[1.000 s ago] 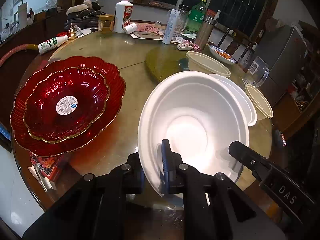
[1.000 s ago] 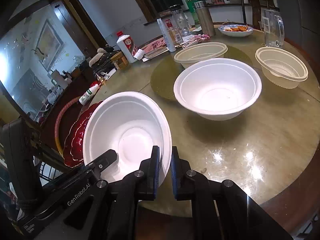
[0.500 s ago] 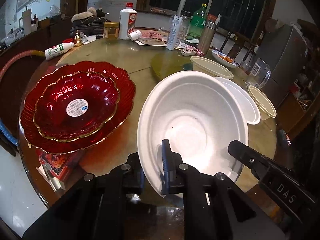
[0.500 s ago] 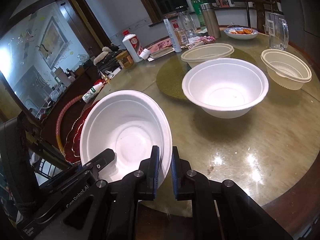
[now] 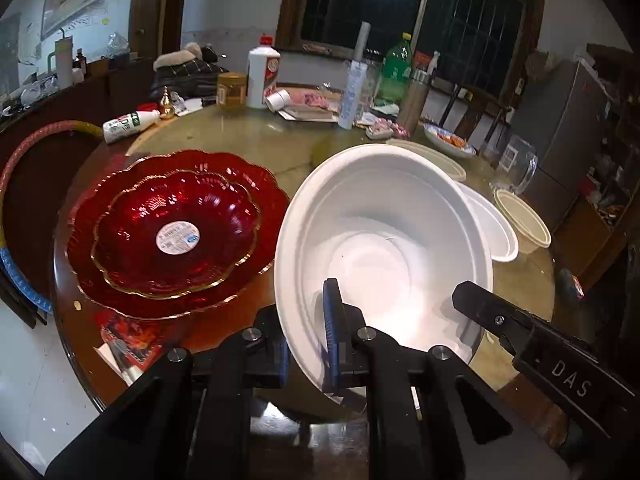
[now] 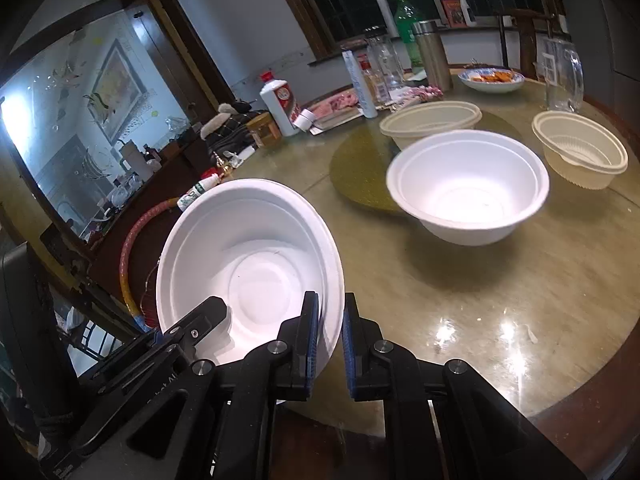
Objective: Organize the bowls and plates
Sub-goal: 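Lower the held white bowl over the stacked red plates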
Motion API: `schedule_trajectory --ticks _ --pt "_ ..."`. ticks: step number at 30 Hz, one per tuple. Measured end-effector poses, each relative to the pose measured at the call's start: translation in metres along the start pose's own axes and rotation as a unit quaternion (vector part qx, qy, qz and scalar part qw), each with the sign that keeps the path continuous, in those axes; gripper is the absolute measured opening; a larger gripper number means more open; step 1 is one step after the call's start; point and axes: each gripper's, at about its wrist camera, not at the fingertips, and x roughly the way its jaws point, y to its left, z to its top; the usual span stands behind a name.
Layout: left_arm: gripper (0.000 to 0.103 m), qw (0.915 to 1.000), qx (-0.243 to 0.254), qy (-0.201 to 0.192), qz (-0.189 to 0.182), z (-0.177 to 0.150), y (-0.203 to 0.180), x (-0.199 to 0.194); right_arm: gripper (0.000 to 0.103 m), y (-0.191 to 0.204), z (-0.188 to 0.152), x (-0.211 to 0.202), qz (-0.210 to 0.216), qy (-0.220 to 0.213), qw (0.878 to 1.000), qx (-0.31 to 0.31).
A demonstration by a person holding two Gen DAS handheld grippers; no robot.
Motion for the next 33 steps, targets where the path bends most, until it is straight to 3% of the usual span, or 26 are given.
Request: schedule_trajectory --ticks 15,23,33 --pt "0.012 0.9984 -0.007 -0.052 0.020 0.007 0.025 -0.016 0.012 0.031 0.006 0.014 0.013 -0.012 0.999 -0.026" --pt "0.012 0.9960 -0.024 -0.085 0.014 0.016 0.048 -0.032 0.012 0.065 0.012 0.009 0.009 -0.035 0.998 -0.058" --pt "0.012 0.9941 -0.042 -0.099 0.016 0.028 0.090 -0.044 0.013 0.115 0.018 0.020 0.012 -0.039 0.995 -0.089"
